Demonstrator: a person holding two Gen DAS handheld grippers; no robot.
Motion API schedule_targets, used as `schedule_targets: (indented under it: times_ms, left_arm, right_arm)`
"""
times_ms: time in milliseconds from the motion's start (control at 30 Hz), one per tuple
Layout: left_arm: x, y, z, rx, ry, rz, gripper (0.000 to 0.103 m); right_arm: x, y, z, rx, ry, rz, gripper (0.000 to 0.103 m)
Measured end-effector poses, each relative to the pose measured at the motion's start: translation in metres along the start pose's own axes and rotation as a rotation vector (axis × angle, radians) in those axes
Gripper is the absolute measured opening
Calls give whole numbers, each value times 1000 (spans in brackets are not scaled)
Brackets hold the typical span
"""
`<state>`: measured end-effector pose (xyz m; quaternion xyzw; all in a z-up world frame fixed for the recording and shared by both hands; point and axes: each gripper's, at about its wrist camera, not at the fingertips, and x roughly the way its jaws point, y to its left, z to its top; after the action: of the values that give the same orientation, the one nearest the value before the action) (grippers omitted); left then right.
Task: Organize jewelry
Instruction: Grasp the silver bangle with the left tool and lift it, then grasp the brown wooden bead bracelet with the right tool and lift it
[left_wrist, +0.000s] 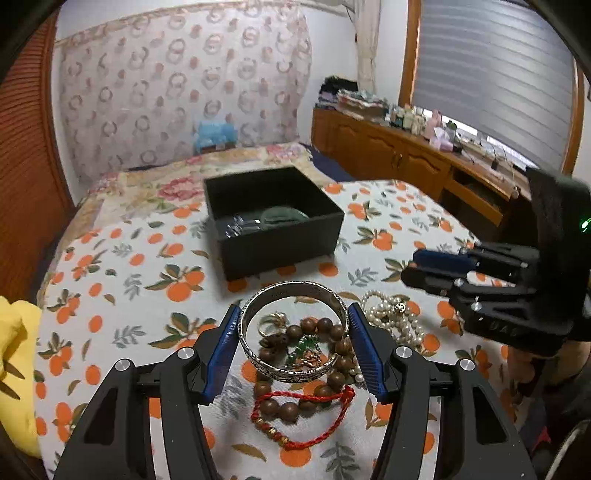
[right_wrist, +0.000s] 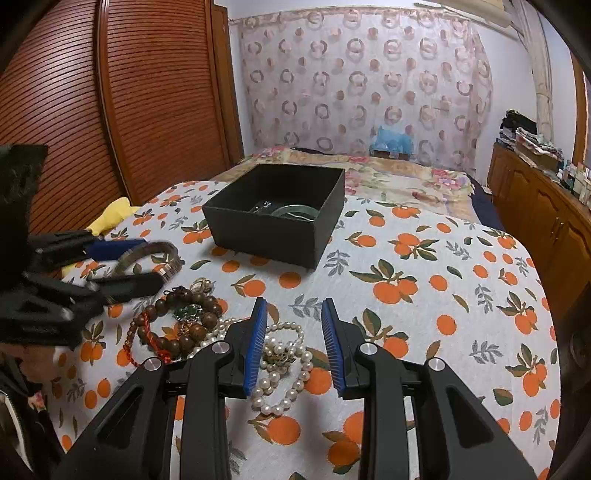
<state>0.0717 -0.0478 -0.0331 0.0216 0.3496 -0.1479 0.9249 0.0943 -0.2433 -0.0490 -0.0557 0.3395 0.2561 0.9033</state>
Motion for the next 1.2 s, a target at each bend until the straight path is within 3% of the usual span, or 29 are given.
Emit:
schedule_targets:
  times_ms: [267,633,1100,1200]
  left_arm:
    - [-21,21,-6,-53,-36,23,56]
    - [-32,36,-17,-80,-46,49,56]
    - [-33,40,-25,-94,-44,46,56]
    - [-33,40,-25,-95,-43,45,56]
  right_arm:
    - [7,14,-1,-21,20,45,33]
    - [46,53,12,-121,107,117,33]
    - [73,61,17,-164,200,93,33]
    - [72,64,17,-175,209,123,17]
